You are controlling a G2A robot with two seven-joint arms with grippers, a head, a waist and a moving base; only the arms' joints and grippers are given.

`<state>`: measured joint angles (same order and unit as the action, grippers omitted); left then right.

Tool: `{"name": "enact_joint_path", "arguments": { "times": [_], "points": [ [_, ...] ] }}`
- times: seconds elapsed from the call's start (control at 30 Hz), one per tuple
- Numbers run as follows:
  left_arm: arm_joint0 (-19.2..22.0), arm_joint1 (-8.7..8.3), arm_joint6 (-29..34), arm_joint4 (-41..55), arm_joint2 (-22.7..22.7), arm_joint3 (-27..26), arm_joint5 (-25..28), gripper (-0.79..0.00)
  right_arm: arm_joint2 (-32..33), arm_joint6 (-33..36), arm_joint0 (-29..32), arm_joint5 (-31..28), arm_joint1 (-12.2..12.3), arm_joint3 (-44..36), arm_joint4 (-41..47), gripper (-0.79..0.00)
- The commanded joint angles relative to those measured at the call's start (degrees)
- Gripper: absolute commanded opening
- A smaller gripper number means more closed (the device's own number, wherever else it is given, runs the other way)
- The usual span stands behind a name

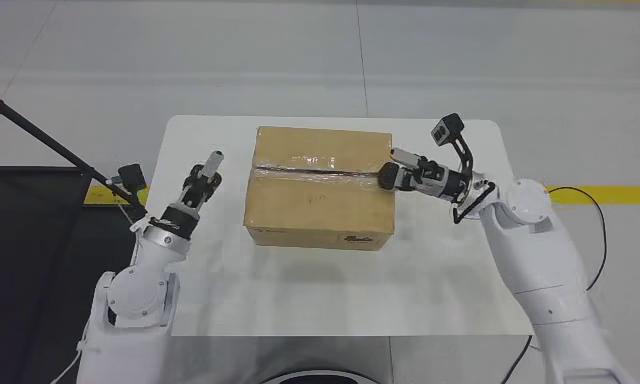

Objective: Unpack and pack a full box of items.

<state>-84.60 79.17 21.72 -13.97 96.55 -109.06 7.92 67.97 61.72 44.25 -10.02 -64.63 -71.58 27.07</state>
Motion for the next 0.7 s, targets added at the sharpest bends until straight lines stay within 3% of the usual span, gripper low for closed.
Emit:
{"name": "enact_joint_path", "arguments": {
  "times": [0.0, 0.67],
  "points": [
    [0.04, -0.19, 2.01, 0.38, -0.49, 0.95, 0.93, 0.0, -1.0, -1.69, -0.77, 0.37, -0.26, 0.71, -1.06, 0.0],
    [0.44, -1.18, 5.96, 2.96, -5.07, 3.8, 3.87, 0.0, -10.72, -7.06, -6.74, 4.5, -3.41, 3.15, -3.85, 0.0]
  ]
}}
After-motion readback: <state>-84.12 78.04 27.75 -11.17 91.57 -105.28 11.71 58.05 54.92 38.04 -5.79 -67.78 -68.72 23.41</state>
